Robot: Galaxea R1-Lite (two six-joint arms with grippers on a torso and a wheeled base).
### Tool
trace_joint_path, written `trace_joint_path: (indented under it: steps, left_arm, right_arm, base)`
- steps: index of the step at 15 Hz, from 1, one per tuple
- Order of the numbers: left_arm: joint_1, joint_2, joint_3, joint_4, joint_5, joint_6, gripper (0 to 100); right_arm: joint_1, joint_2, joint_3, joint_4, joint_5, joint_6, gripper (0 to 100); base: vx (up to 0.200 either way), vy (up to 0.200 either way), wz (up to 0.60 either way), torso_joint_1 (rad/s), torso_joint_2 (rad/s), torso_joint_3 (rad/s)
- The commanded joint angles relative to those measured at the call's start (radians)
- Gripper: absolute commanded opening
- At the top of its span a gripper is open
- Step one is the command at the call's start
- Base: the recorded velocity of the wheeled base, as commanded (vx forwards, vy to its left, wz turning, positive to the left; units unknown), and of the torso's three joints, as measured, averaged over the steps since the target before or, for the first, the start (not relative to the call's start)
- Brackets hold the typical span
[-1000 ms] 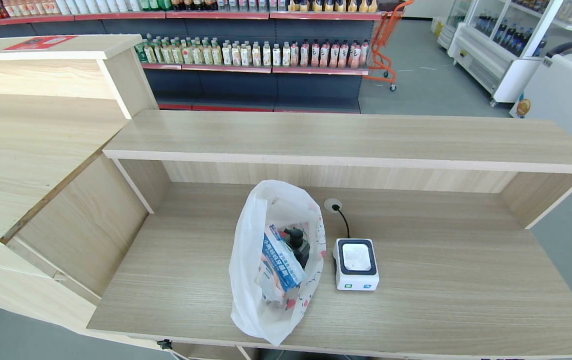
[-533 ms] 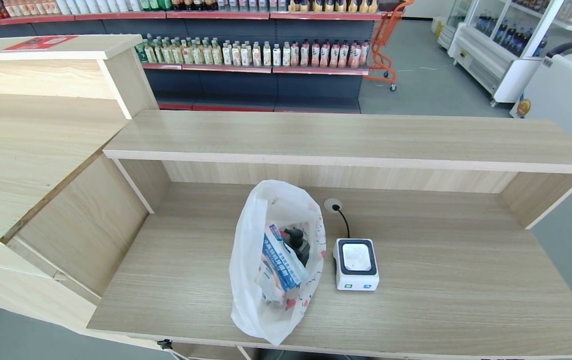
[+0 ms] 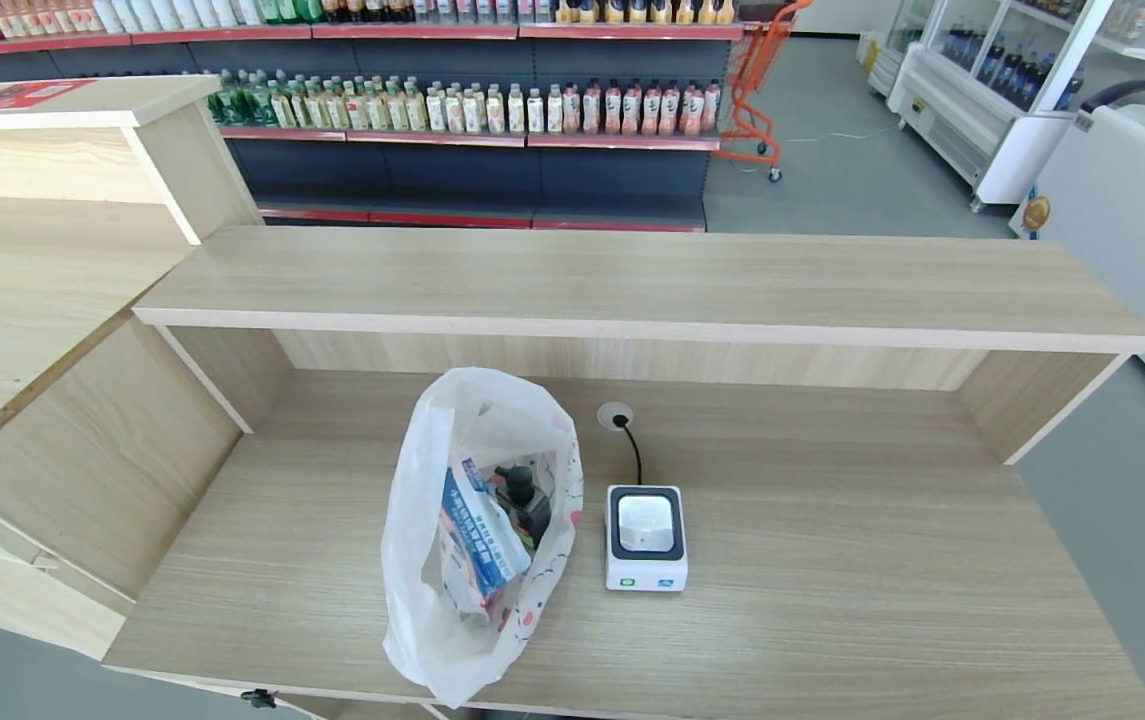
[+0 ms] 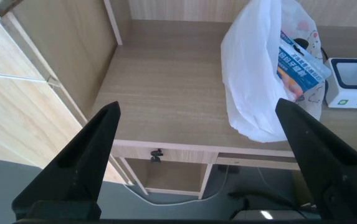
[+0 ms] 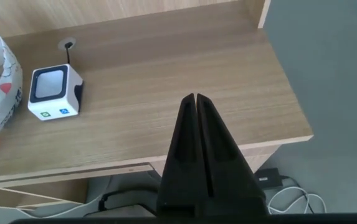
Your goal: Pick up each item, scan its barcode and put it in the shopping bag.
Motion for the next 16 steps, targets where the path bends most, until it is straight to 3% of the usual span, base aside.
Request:
trace_joint_path:
  steps: [1, 6, 16]
  left_arm:
    - [-0.001, 0.000, 0.000, 0.000, 0.001, 0.001, 100]
    - [-0.001, 0.003, 0.000, 0.000, 0.001, 0.003, 100]
    - [-0.001, 0.000, 0.000, 0.000, 0.001, 0.000, 100]
  right_arm:
    - [0.000, 0.003, 0.000, 0.000, 0.000, 0.000, 0]
    - [-0.002, 0.003, 0.000, 0.000, 0.000, 0.000, 0]
    - [0.000, 0.003, 0.000, 0.000, 0.000, 0.000, 0]
  base:
    - [0.000, 0.000, 0.00, 0.000, 0.00, 0.000]
    - [0.160, 0.000, 0.00, -0.003, 0.00, 0.001]
    - [0.000, 0.000, 0.00, 0.000, 0.00, 0.000]
